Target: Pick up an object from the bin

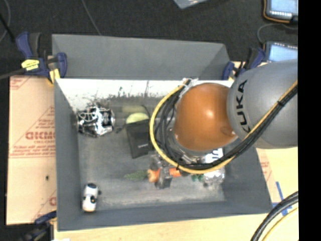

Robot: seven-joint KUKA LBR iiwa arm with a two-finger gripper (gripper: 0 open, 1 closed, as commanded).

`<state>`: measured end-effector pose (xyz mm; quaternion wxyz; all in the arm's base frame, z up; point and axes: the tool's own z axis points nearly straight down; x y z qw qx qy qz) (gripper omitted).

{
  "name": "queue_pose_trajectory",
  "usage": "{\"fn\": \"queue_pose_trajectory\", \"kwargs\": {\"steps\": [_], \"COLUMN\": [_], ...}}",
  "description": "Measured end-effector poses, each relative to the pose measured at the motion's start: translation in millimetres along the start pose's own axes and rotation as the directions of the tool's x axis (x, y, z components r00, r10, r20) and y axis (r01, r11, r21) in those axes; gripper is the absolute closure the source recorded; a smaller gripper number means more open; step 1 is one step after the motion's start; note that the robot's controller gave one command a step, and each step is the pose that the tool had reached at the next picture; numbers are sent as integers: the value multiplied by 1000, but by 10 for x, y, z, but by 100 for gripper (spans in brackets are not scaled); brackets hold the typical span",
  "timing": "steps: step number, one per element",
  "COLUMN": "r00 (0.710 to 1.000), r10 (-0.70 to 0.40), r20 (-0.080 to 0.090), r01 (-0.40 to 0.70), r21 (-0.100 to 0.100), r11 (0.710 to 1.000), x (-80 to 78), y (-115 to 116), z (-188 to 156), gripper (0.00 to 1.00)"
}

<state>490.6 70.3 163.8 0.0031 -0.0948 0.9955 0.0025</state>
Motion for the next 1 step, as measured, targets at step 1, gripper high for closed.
{"fn": "queue_pose_trajectory", "kwargs": {"steps": [1], "r00": [999], "r10": [-36], "r20": [-7], "r01": [36], "r21": [0], "r11": [999], "x": [115], "y": [-77], "z": [-563], "gripper": [100]}}
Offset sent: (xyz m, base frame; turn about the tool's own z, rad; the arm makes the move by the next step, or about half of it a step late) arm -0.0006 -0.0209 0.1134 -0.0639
